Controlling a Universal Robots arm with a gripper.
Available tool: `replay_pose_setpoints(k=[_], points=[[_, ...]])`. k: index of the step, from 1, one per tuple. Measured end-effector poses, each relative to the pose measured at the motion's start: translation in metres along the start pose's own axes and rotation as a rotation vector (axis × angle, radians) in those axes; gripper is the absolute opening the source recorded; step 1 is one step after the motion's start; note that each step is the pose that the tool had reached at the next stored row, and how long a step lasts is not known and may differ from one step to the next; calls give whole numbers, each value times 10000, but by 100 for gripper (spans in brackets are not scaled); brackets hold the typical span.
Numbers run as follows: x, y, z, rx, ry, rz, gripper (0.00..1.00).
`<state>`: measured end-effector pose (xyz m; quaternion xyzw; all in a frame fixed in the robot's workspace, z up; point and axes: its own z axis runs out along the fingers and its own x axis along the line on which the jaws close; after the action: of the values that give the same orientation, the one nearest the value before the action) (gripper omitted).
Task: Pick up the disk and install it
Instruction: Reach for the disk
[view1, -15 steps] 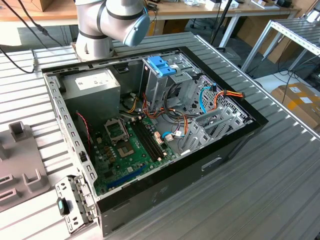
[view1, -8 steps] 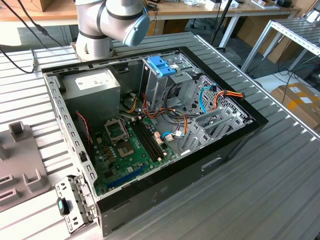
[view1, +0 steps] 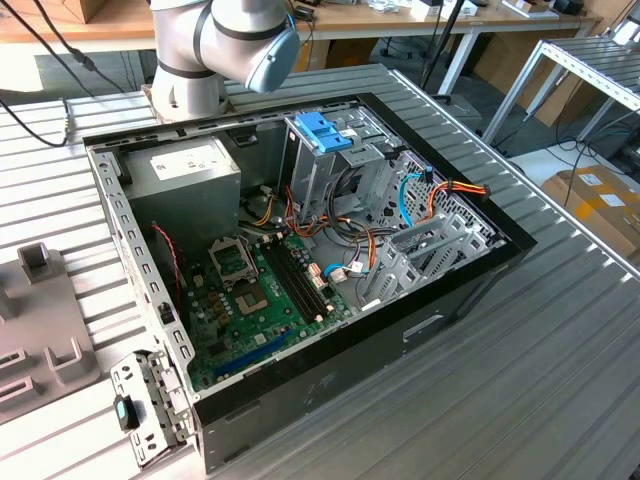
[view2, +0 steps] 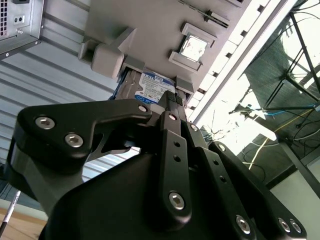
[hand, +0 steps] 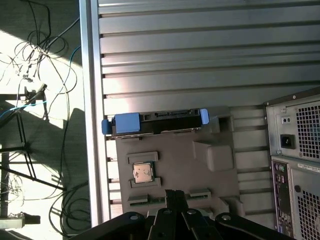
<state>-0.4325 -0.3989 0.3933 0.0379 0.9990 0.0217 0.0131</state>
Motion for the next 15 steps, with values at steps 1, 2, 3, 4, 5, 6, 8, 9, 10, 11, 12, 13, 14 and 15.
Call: replay_pose_setpoints(k=[1, 2, 3, 4, 5, 6, 8, 9, 10, 11, 12, 13, 14, 15], points=[[4, 0, 0, 0, 0, 0, 11], [8, -1, 0, -1, -1, -1, 11], [11, -1, 0, 0, 0, -1, 11], [14, -1, -1, 0, 1, 0, 11], [16, -1, -1, 0, 0, 0, 11], [16, -1, -1, 0, 0, 0, 11], [17, -1, -1, 0, 1, 0, 11], [16, -1, -1, 0, 0, 0, 11], [17, -1, -1, 0, 0, 0, 11], [19, -1, -1, 0, 1, -1, 11], [23, -1, -1, 0, 1, 1, 11], [28, 1, 0, 0, 0, 0, 11], [31, 5, 0, 0, -1, 0, 11], [33, 11, 0, 0, 0, 0, 11]])
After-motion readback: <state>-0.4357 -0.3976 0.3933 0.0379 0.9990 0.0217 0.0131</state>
